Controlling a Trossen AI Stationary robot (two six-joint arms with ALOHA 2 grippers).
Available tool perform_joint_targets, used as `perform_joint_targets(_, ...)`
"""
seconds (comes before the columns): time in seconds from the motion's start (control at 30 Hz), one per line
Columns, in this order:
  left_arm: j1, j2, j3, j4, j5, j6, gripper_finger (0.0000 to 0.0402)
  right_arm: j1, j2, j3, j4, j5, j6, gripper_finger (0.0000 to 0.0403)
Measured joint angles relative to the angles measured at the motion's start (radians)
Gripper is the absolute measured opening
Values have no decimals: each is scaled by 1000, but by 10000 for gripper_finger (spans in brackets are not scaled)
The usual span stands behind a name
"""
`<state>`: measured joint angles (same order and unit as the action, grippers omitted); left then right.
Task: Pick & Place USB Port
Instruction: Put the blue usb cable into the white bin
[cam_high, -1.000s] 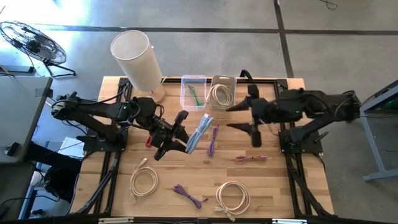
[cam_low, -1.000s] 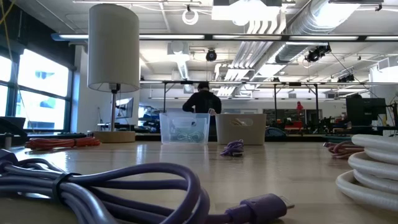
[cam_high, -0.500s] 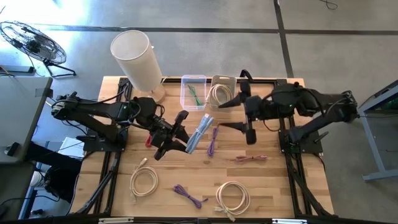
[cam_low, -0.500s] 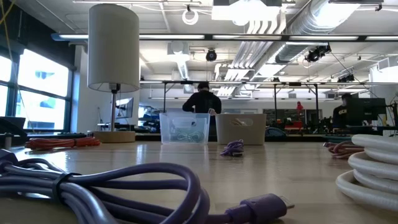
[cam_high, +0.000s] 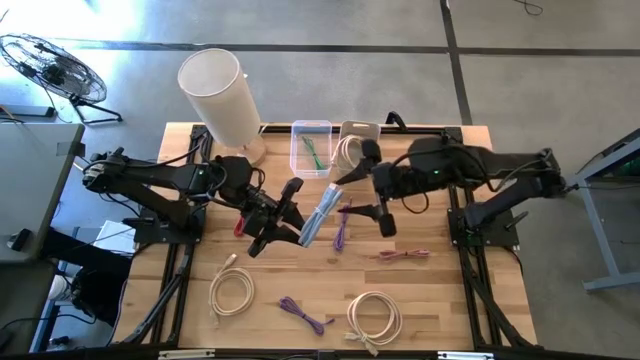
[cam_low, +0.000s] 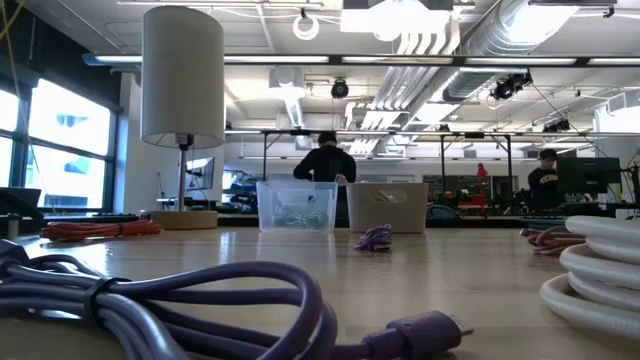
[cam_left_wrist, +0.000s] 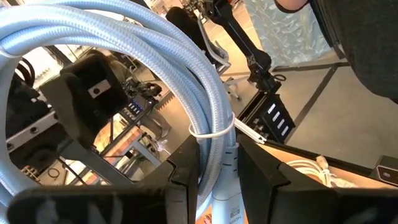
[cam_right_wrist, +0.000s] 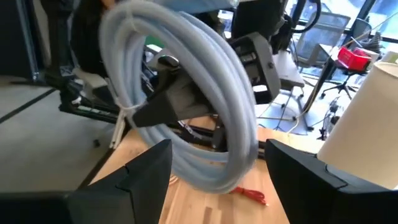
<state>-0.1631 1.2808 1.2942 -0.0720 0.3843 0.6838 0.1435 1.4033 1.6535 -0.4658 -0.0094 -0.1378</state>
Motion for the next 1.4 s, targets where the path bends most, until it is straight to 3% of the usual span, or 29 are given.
perform_joint_targets(0.4,0,0,0,-8,-1,-7,76,0,25,0,87,30,-91,236)
perform_joint_targets(0.53,0,0,0,-10,-2,-8,76,-3,25,0,91,33,-106,182)
perform_joint_targets(0.7,0,0,0,-13,-8,-13,76,-18,25,0,91,32,-111,41)
perform_joint_targets(0.73,0,0,0,-14,-20,-14,76,-20,25,0,90,35,-125,27)
perform_joint_targets(0.87,0,0,2,-37,-94,-38,77,-19,25,0,83,76,-134,33)
perform_joint_targets(0.93,-1,0,2,-38,-131,-75,94,-19,25,0,73,80,-135,23)
perform_joint_targets(1.17,-1,0,2,-45,-204,-169,211,-19,25,0,60,89,-151,12)
perform_joint_targets(1.4,-1,0,1,-66,-280,-186,241,-11,10,0,9,141,-178,12)
